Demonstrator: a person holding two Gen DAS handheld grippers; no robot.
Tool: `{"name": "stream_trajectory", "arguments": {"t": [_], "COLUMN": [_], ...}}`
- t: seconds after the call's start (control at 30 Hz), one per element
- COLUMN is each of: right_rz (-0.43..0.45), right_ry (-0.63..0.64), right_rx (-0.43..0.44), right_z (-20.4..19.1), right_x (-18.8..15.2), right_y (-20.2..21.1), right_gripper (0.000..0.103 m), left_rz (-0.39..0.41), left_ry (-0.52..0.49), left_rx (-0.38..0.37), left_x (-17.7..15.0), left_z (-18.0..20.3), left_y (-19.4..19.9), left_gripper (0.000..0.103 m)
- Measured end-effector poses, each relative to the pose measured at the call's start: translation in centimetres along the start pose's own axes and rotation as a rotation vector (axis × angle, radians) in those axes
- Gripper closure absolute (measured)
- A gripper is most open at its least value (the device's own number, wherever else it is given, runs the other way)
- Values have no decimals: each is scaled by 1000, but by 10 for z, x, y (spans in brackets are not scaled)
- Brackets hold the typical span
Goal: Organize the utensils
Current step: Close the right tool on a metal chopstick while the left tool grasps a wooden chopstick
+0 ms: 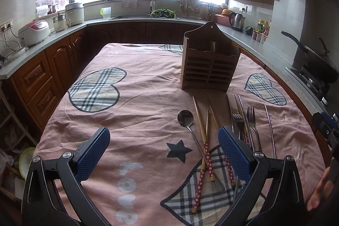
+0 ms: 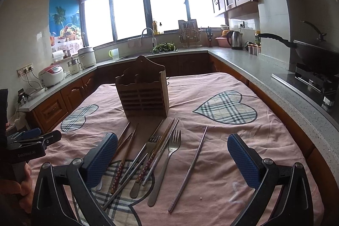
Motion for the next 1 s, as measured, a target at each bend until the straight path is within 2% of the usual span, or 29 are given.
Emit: {"name": "stream_trajectory", "arguments": {"t": [0.17,0.37,0.5,0.67,0.73,1.0], "right_rz": [-60,-120,-169,-229,-254,-339], "right_ry": [-46,-109,-160,-216,-233,-274], "right_rx": [3,-13,-24,-50,-59,-73], "right_z": [20,46,65,93,103,126], "right_x": [2,3,-1,-9,-13,-28], "right_y": [-28,-60,-84,-108,-117,-145], "right_gripper": [4,25,41,57,63,75], "left_rz": [-49,-88,-147,-223,-249,-333], "left_ry": [-23,-80,-90,-114,-135,-231], "left_rx": [-46,-66,-90,-125,-139,-138], "left_x": [14,24,26,27,27,15], "left_z": [20,44,59,84,95,127], "left_y": [-28,-60,-88,-121,-132,-167], "left_gripper": [0,4,20,34,44,71]}}
Point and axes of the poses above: each gripper's, at about its wrist camera, not at the fingertips, and y roughly against the way its jaws point, z to its right, x to its top, the point moved 10 cm from there along -y, roughly the way its jaws point, and after that the axes turned 15 degrees about x, right-handed, at the moved point
